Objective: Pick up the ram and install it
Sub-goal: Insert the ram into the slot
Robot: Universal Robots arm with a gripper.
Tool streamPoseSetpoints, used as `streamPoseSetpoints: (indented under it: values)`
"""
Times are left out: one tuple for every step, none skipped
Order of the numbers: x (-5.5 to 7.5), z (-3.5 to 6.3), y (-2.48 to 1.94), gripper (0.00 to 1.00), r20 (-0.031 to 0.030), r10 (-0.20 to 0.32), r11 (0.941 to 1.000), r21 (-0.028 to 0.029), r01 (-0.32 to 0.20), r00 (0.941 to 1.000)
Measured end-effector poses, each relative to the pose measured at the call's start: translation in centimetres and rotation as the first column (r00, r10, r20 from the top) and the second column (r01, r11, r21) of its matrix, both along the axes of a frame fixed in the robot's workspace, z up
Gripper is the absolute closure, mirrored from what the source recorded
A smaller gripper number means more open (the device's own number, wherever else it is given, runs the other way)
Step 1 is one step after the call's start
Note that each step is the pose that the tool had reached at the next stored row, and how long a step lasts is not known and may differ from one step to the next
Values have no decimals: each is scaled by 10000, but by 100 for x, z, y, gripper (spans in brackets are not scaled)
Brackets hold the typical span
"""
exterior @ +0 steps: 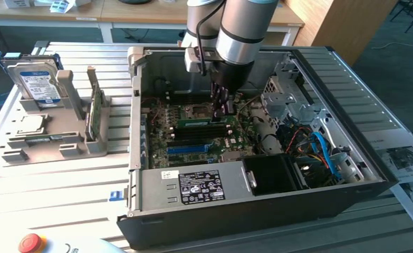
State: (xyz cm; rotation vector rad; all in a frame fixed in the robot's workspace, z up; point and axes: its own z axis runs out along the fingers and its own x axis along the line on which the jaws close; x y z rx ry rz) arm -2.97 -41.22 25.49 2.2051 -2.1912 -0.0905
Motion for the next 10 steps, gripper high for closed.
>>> streamPoseSetpoints:
  values:
    - [0, 0, 0, 88, 0, 1, 10000, 0, -1, 10000]
    - [1, 0, 0, 88, 0, 2, 10000, 0, -2, 10000]
    - [1, 0, 0, 88, 0, 2, 10000, 0, -2, 10000]
    - [0, -1, -1, 88, -1, 1, 10000, -2, -1, 10000]
    - [0, -5, -1, 88, 0, 2, 10000, 0, -2, 10000]
    - [0, -10, -1, 88, 0, 2, 10000, 0, -2, 10000]
    - [1, -16, -1, 88, 0, 2, 10000, -1, -2, 10000]
    - [0, -23, -1, 88, 0, 2, 10000, -1, -2, 10000]
    - [0, -31, -1, 88, 0, 2, 10000, 0, -2, 10000]
    - [0, -39, -1, 88, 0, 2, 10000, -1, -2, 10000]
